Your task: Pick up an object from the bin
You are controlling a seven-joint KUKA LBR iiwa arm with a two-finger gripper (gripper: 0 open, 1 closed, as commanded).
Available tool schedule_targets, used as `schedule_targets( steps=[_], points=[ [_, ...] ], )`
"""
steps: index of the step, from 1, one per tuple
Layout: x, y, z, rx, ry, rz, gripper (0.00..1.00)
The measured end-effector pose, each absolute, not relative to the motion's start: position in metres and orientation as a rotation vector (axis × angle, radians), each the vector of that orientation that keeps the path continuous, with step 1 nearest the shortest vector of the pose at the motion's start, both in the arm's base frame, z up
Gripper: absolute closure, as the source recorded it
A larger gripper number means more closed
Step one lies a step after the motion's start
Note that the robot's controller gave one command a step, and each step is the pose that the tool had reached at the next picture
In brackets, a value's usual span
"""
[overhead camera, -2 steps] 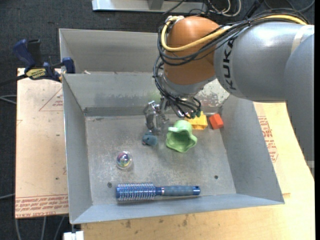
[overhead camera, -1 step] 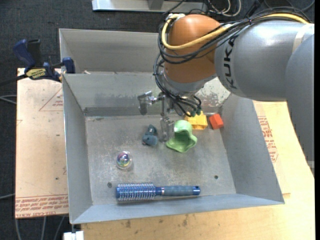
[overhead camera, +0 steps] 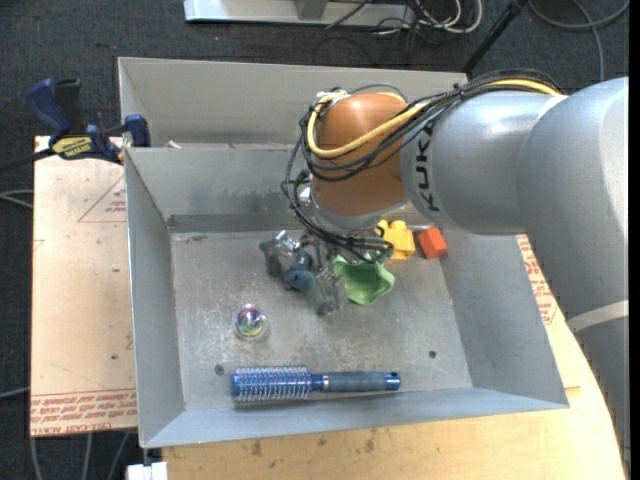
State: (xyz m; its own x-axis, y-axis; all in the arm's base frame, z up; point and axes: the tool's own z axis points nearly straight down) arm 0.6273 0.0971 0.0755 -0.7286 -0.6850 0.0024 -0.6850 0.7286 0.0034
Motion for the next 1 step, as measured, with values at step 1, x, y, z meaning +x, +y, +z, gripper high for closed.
schedule_targets(
  steps=[1],
  points=[
    [0.6407, 0.0586, 0.0703, 1.056, -2.963, -0.001, 0.00]
  ],
)
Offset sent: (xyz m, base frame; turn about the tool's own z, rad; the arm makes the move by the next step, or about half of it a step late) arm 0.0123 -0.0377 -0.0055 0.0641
